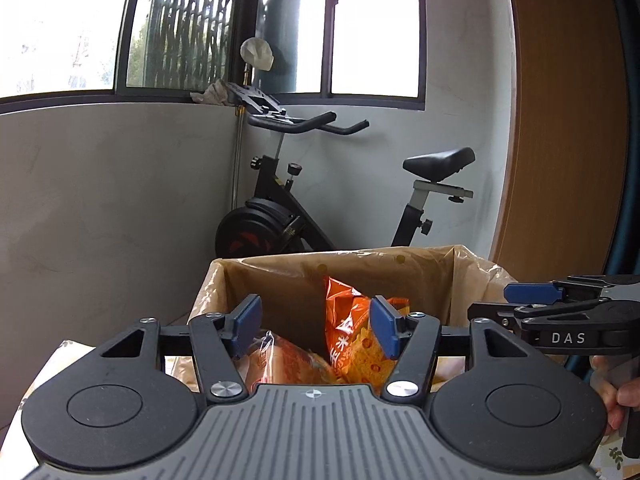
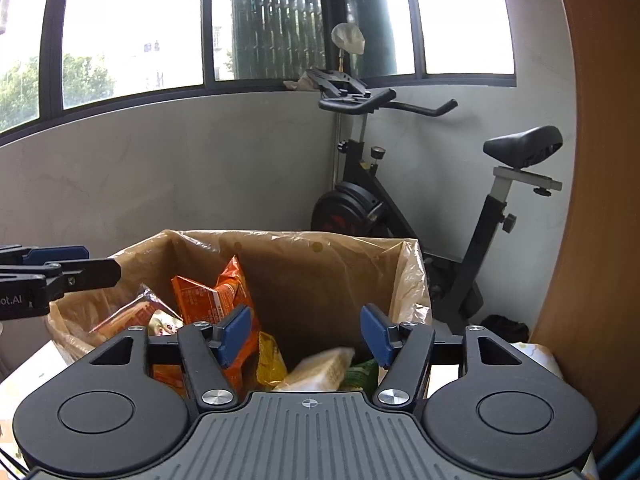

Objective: Organize snacks
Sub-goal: 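Lift both held snacks over the box and open both tools to drop them, then lower the left tool to the red jelly packet while the right tool lowers to the brown sauce packets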

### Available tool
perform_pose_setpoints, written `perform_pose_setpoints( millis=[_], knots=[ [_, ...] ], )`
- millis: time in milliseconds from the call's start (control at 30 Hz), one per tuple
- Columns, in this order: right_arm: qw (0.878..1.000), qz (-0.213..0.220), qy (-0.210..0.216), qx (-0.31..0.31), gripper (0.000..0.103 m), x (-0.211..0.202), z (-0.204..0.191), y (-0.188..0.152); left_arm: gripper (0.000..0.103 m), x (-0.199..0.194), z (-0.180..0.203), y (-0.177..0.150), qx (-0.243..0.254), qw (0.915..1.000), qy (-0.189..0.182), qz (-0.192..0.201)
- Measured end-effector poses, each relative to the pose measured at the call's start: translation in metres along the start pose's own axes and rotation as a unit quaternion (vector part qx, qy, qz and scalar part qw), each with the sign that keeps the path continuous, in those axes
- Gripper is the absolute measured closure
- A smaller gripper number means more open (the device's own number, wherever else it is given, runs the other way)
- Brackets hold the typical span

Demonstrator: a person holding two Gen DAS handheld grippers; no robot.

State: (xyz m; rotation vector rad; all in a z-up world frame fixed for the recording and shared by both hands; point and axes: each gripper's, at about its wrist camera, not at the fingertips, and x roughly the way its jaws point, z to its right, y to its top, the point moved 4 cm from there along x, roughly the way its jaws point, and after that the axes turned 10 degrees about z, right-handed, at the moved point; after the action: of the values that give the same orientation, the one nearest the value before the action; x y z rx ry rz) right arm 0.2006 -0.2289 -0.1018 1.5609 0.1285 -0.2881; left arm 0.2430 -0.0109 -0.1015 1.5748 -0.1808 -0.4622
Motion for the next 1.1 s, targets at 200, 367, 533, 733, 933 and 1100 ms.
perform_pose_setpoints(
  millis=[200, 367, 533, 733, 933, 1100],
  knots=[
    [0.999, 0.030, -0.006, 0.034, 0.045, -0.043, 0.010, -0.007, 0.041, -0.033, -0.030, -0.009, -0.029, 0.9995, 0.014, -0.003],
    [0.996, 0.066, -0.028, 0.059, 0.045, -0.085, 0.021, -0.019, 0.041, -0.067, -0.048, -0.021, -0.037, 0.9989, 0.028, -0.004],
    [0.989, 0.071, -0.062, 0.111, 0.045, -0.113, 0.035, -0.051, 0.041, -0.084, -0.060, -0.052, -0.041, 0.9979, 0.036, -0.036],
    [0.993, 0.004, -0.068, 0.097, 0.047, -0.107, 0.026, -0.103, 0.041, -0.089, -0.064, -0.096, -0.063, 0.9946, 0.039, -0.072],
    [0.992, -0.056, -0.059, 0.094, 0.047, -0.088, 0.003, -0.146, 0.041, -0.085, -0.059, -0.134, -0.069, 0.9911, 0.036, -0.108],
    [0.990, -0.110, -0.036, 0.083, 0.047, -0.069, -0.022, -0.175, 0.041, -0.079, -0.051, -0.164, -0.043, 0.9900, 0.033, -0.130]
  ],
)
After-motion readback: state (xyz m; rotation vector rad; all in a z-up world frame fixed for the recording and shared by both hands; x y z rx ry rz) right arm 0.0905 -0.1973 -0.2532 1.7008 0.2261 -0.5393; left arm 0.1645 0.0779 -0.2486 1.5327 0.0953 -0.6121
